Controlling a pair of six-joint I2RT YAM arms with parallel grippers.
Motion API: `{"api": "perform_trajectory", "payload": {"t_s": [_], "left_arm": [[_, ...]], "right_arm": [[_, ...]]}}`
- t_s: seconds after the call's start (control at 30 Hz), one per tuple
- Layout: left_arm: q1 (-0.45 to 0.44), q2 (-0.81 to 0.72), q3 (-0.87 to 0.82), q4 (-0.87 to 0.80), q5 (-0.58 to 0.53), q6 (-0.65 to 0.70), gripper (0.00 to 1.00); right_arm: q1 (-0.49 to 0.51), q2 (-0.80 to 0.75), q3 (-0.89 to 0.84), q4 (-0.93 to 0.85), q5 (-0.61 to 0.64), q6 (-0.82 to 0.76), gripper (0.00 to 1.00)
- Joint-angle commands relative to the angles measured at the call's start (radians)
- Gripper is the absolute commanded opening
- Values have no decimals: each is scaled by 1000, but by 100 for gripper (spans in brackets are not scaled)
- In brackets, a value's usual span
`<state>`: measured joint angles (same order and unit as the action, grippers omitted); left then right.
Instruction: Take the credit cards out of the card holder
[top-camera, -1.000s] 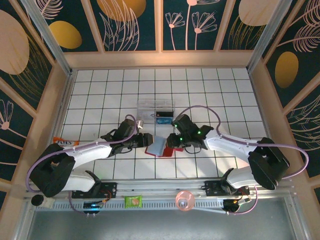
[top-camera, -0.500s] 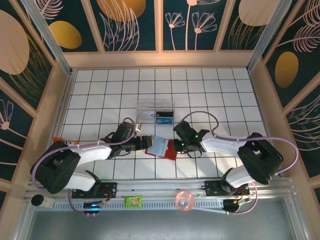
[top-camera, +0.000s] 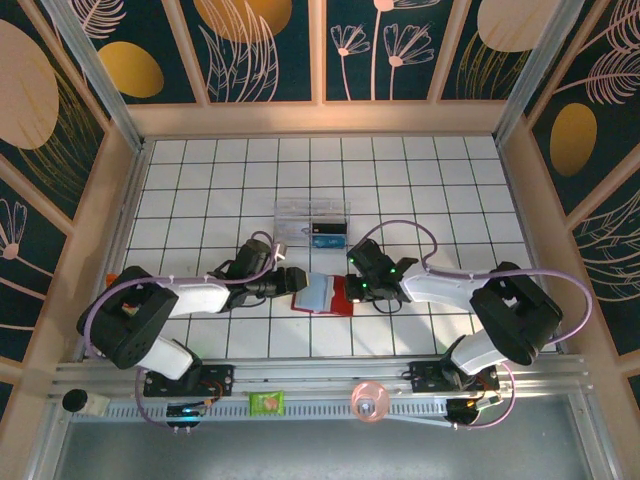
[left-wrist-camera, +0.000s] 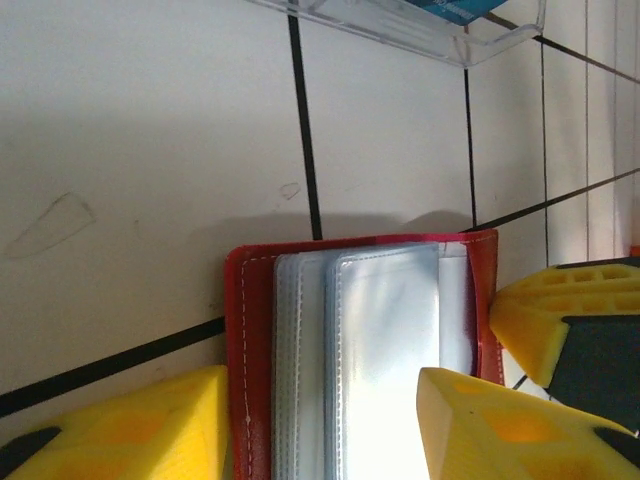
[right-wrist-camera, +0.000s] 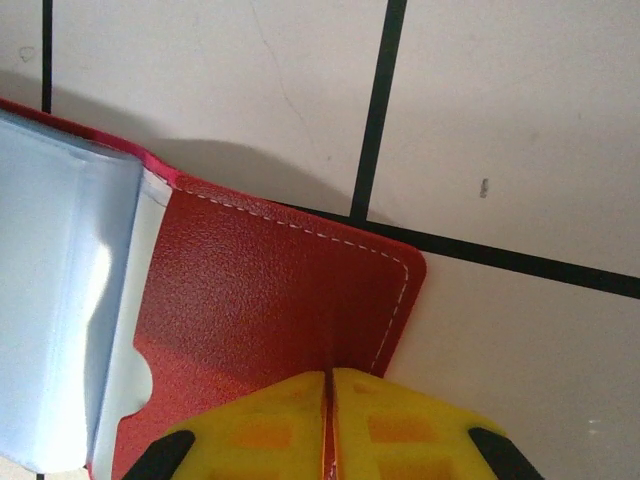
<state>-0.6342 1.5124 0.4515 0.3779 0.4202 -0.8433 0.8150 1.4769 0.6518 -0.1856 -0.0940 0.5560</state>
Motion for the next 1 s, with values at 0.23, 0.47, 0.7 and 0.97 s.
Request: {"api": "perform_trajectory", "payload": {"t_s": [0.23,0.47,0.7,0.97], "left_arm": [[-37,-120,-44,88,80,-66,48],[-36,-141,-36,22,50,-46,45],[-36,-158,-31,-34,19,-31,36],[-37,-196,-36,-63,2,-25,35]], "right_arm": [[-17,64,8,64,-30,-18,10],[-21,66,22,57,-33,-25,11],[-22,55,26,49,-33,-24,11],[-24,54,41,41,-32,-28,12]]}}
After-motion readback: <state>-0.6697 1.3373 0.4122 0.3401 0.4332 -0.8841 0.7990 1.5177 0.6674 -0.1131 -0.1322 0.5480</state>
